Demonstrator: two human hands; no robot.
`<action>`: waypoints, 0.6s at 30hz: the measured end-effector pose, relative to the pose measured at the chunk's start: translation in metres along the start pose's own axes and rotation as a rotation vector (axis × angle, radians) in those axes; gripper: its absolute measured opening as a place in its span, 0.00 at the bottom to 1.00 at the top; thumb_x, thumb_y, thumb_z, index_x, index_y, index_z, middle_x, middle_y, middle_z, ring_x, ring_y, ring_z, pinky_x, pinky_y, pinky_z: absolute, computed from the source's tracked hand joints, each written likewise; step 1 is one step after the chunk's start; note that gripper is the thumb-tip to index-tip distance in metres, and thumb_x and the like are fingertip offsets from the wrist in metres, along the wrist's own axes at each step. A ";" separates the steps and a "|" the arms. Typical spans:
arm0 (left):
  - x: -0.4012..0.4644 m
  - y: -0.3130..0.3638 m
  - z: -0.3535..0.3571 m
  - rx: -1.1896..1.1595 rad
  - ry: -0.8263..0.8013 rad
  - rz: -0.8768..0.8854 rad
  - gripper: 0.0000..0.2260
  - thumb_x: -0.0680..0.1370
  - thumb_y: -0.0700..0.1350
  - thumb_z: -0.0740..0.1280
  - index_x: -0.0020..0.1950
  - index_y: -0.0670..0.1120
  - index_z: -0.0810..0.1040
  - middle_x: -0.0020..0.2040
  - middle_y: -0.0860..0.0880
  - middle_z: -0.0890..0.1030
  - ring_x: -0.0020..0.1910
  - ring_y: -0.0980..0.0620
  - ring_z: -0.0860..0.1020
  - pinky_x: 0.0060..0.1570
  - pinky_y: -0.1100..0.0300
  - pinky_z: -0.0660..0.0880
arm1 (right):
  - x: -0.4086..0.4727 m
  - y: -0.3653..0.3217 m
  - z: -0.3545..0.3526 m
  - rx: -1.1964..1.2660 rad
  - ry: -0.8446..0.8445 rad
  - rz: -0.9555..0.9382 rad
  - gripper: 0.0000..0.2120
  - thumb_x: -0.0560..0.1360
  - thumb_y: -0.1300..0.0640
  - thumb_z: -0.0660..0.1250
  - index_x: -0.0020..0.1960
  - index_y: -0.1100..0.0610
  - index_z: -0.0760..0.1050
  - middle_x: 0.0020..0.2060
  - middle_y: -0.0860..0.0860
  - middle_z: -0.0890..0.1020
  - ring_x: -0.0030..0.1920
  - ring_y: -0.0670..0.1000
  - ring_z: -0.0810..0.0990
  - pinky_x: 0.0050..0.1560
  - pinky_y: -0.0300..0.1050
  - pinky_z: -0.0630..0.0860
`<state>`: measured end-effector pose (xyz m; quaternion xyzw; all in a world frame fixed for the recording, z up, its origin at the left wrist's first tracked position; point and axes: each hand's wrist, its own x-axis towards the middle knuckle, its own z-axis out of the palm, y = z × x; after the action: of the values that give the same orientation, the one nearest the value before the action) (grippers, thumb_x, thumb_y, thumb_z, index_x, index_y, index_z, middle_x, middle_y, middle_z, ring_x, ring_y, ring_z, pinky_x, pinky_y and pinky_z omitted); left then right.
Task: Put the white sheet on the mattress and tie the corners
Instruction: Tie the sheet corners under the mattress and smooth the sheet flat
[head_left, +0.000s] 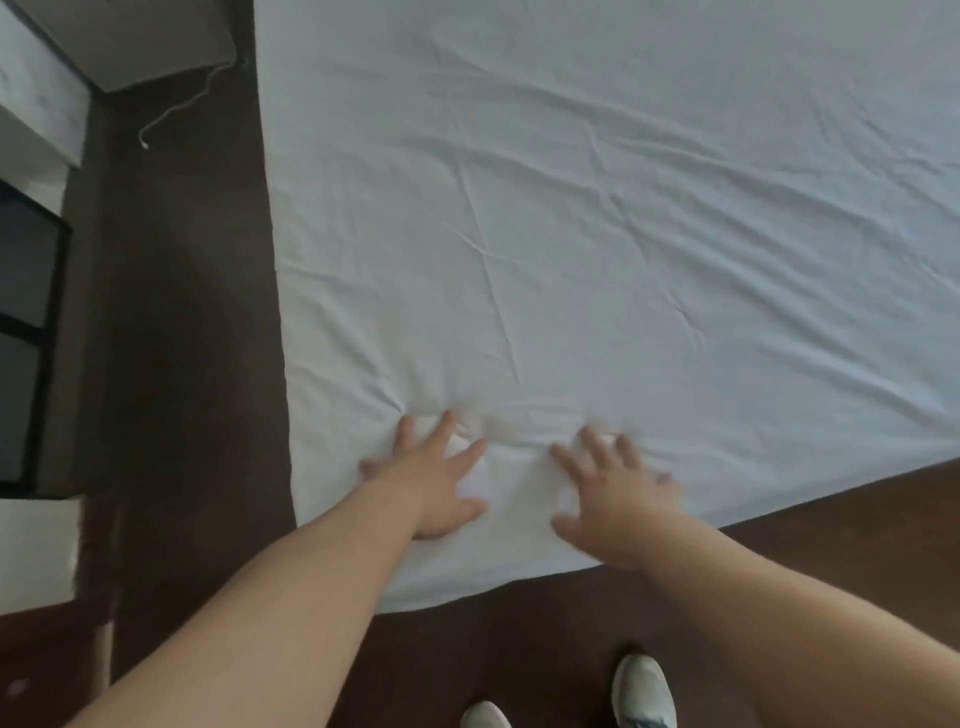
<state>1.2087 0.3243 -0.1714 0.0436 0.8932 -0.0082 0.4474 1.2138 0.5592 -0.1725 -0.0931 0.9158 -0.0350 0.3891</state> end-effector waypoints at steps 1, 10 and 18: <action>-0.007 -0.005 0.018 0.023 -0.013 0.007 0.39 0.77 0.72 0.58 0.78 0.71 0.35 0.80 0.59 0.26 0.80 0.38 0.30 0.70 0.25 0.60 | -0.007 -0.003 0.016 -0.014 -0.062 -0.027 0.46 0.73 0.32 0.61 0.79 0.35 0.34 0.79 0.44 0.30 0.80 0.61 0.32 0.74 0.74 0.53; -0.067 -0.030 0.029 0.027 -0.165 0.041 0.26 0.81 0.66 0.56 0.78 0.60 0.67 0.80 0.50 0.63 0.74 0.41 0.68 0.70 0.44 0.70 | -0.054 -0.036 0.002 -0.019 -0.279 -0.029 0.22 0.77 0.40 0.59 0.65 0.50 0.75 0.66 0.53 0.76 0.63 0.57 0.76 0.60 0.53 0.76; -0.069 -0.086 0.079 -0.082 -0.038 -0.044 0.40 0.81 0.46 0.62 0.82 0.64 0.38 0.81 0.56 0.29 0.82 0.48 0.33 0.78 0.36 0.55 | -0.027 -0.131 0.028 -0.057 -0.106 -0.275 0.41 0.77 0.38 0.61 0.81 0.38 0.41 0.82 0.44 0.36 0.81 0.59 0.35 0.75 0.75 0.44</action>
<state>1.3055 0.2298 -0.1650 0.0051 0.8848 0.0178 0.4656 1.2712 0.4361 -0.1545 -0.2305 0.8731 -0.0568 0.4257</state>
